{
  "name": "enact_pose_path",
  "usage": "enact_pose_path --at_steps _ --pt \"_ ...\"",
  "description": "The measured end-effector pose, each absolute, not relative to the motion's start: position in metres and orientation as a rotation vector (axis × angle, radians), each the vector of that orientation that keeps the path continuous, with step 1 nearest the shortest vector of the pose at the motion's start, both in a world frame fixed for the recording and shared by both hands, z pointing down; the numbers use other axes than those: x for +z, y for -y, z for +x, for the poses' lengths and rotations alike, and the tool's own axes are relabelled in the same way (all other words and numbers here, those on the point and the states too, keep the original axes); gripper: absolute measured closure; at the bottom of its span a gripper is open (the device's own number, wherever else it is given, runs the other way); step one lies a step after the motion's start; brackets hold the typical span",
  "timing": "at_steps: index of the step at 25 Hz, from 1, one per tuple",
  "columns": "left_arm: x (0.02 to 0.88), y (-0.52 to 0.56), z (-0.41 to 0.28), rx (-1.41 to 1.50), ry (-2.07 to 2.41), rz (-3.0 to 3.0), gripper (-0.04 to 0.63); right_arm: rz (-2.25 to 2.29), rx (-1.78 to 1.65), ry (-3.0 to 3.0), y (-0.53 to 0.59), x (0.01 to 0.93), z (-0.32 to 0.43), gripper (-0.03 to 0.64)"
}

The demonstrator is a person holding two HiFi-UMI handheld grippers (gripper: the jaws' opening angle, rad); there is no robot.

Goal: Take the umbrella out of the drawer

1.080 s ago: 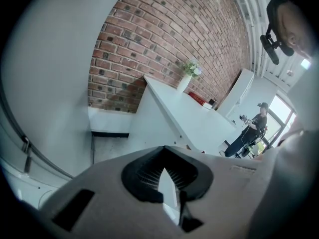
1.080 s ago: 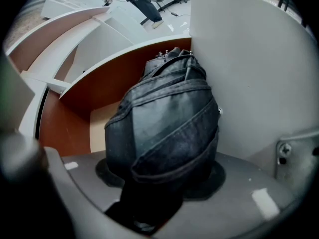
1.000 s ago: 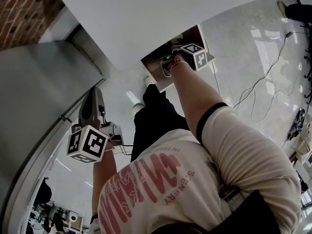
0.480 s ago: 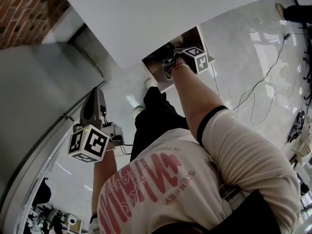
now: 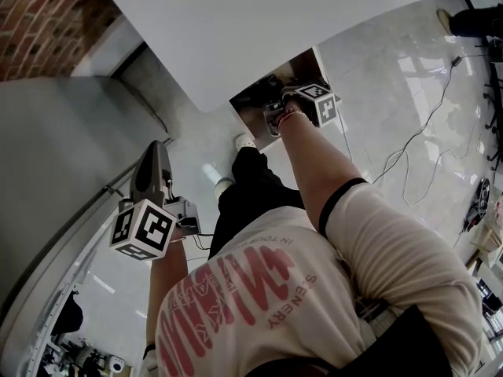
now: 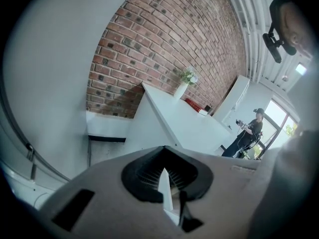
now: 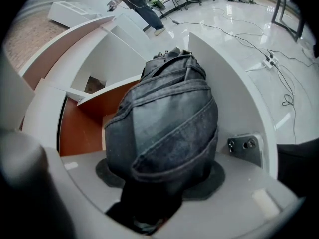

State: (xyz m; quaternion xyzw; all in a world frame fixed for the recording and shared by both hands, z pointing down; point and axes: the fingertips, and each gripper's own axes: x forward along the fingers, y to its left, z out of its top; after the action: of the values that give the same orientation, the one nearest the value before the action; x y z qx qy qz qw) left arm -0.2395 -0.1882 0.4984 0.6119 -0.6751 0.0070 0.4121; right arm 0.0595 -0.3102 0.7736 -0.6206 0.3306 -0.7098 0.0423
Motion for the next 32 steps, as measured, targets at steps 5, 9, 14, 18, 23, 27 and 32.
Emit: enact_pose_path --at_steps 5,9,14,18,23,27,32 --pt "0.487 0.188 -0.243 -0.028 1.696 1.549 0.592 -1.904 -2.151 -1.036 0.305 0.758 0.064 0.344" --pt "0.476 0.187 -0.245 -0.057 1.696 1.557 0.592 -1.916 -2.147 -1.088 0.300 0.745 0.067 0.344" --pt "0.463 0.185 -0.248 -0.094 1.701 1.574 0.592 -1.906 -2.144 -1.134 0.290 0.730 0.066 0.344" --pt "0.450 0.181 -0.247 -0.112 1.695 1.606 0.592 -1.876 -2.138 -1.194 0.284 0.714 0.063 0.344" --pt "0.438 0.171 -0.247 -0.128 1.677 1.638 0.592 -1.851 -2.119 -1.302 0.276 0.692 0.059 0.344" --pt "0.426 0.159 -0.245 -0.152 1.656 1.665 0.592 -1.834 -2.104 -1.379 0.260 0.673 0.054 0.344" --pt "0.408 0.149 -0.241 -0.183 1.624 1.714 0.592 -1.811 -2.101 -1.420 0.234 0.653 0.051 0.344"
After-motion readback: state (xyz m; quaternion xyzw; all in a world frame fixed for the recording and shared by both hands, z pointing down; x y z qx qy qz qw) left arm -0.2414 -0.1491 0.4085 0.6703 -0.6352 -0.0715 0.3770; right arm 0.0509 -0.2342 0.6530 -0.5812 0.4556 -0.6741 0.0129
